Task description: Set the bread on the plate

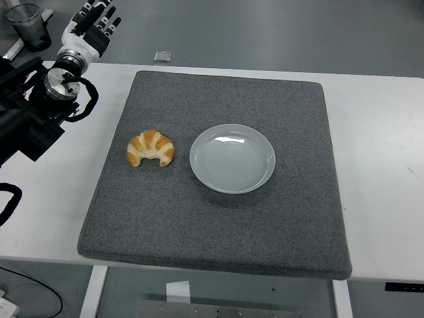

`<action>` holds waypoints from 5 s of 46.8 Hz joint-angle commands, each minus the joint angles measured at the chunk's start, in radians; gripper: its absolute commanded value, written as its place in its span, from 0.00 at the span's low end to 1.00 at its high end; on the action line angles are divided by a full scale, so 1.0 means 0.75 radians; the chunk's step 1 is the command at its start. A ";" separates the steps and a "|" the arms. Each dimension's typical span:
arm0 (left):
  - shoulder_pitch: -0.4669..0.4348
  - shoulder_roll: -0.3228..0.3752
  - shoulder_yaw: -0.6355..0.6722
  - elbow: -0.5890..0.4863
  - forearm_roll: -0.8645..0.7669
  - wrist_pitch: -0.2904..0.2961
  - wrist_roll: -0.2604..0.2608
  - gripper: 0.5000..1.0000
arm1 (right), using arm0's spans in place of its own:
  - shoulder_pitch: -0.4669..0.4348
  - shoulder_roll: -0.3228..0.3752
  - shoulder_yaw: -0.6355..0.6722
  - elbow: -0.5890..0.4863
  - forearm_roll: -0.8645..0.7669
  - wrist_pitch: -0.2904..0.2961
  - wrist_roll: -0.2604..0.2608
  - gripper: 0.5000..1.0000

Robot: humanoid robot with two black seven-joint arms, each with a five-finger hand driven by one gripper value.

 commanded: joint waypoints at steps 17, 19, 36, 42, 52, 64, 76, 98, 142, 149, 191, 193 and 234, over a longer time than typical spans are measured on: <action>-0.010 0.016 0.006 -0.004 0.056 -0.024 -0.016 1.00 | 0.000 0.000 0.000 0.000 0.000 0.000 0.000 0.86; -0.012 0.019 0.014 -0.006 0.091 -0.035 -0.014 1.00 | 0.000 0.000 0.000 0.000 0.000 0.000 0.000 0.86; -0.073 0.155 0.282 -0.218 0.808 -0.059 -0.020 1.00 | 0.000 0.000 0.000 0.000 0.000 0.000 0.000 0.86; -0.106 0.245 0.286 -0.347 1.135 -0.055 -0.061 1.00 | 0.000 0.000 0.000 0.000 0.000 0.000 0.000 0.86; -0.181 0.360 0.376 -0.484 1.340 -0.057 -0.061 1.00 | 0.000 0.000 0.000 0.000 0.000 0.000 0.000 0.86; -0.233 0.526 0.536 -0.675 1.338 -0.112 -0.065 1.00 | 0.000 0.000 0.000 0.000 0.000 0.000 0.000 0.86; -0.312 0.524 0.599 -0.552 1.465 -0.137 -0.063 1.00 | 0.000 0.000 0.000 0.000 0.000 0.000 0.000 0.86; -0.327 0.585 0.644 -0.716 1.692 -0.221 -0.061 1.00 | 0.000 0.000 0.000 0.000 0.000 0.000 0.000 0.86; -0.337 0.651 0.816 -0.867 2.306 -0.342 -0.151 1.00 | 0.000 0.000 0.000 0.000 0.000 0.000 0.000 0.86; -0.329 0.644 0.818 -0.865 2.314 -0.315 -0.149 1.00 | 0.000 0.000 0.000 0.000 0.000 0.000 0.000 0.86; -0.208 0.456 0.822 -0.769 2.390 -0.198 -0.141 0.99 | 0.000 0.000 0.000 0.000 -0.002 0.000 0.000 0.86; -0.206 0.456 0.822 -0.767 2.392 -0.198 -0.141 0.99 | 0.000 0.000 0.000 0.000 0.000 0.000 0.000 0.86; -0.161 0.450 0.822 -0.750 2.447 -0.143 -0.139 0.95 | 0.000 0.000 0.000 0.000 0.000 0.000 0.000 0.86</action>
